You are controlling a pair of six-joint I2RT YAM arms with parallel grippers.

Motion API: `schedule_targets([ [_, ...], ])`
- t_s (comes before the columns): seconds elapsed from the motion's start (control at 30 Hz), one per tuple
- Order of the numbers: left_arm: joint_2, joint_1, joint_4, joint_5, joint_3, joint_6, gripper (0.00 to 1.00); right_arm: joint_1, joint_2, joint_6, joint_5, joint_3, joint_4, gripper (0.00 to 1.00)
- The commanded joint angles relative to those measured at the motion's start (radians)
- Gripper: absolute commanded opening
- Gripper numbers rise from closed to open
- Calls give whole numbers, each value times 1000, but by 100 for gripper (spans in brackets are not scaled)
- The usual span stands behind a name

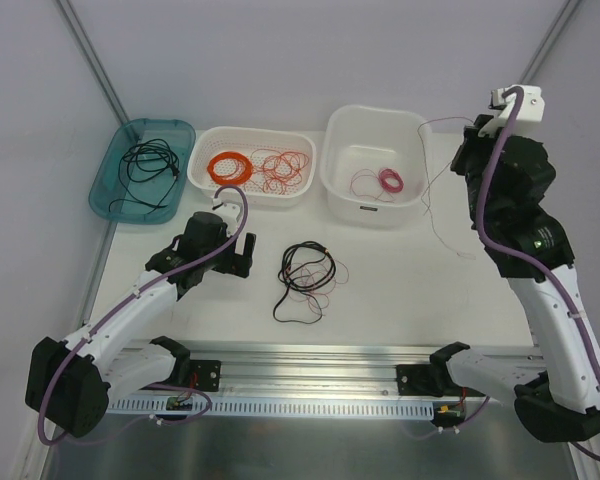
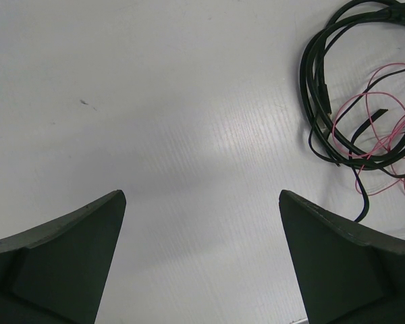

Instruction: Untangle the cables

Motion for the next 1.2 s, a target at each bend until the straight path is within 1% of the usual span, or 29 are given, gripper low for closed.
schedule_targets([
  [0.0,0,9,7,14,15,20,99,-30,1,94,-49,-5,-26,1],
  [0.17,1,9,7,11,16,22,99,-36,45,83,-106,92,-99,1],
  [0.33,3,9,7,13,15,22,99,-36,84,34,-134,141,-58,1],
  [0.37,6,9,7,14,16,22,99,-38,96,28,-137,185,-55,1],
  [0.6,9,9,6,11,15,25,99,-55,228,-20,-161,305,43,1],
  [0.83,11,9,6,8,16,26,99,-122,419,2,-172,292,89,1],
  [0.87,12,9,6,8,15,26,99,-131,468,11,-170,287,93,1],
  [1.03,15,11,6,14,18,25,99,-187,622,92,-164,273,44,3],
  [1.13,17,9,6,17,18,25,99,-210,688,146,-196,272,-19,10],
  [1.17,17,9,6,17,18,25,99,-213,699,152,-204,261,-30,15],
])
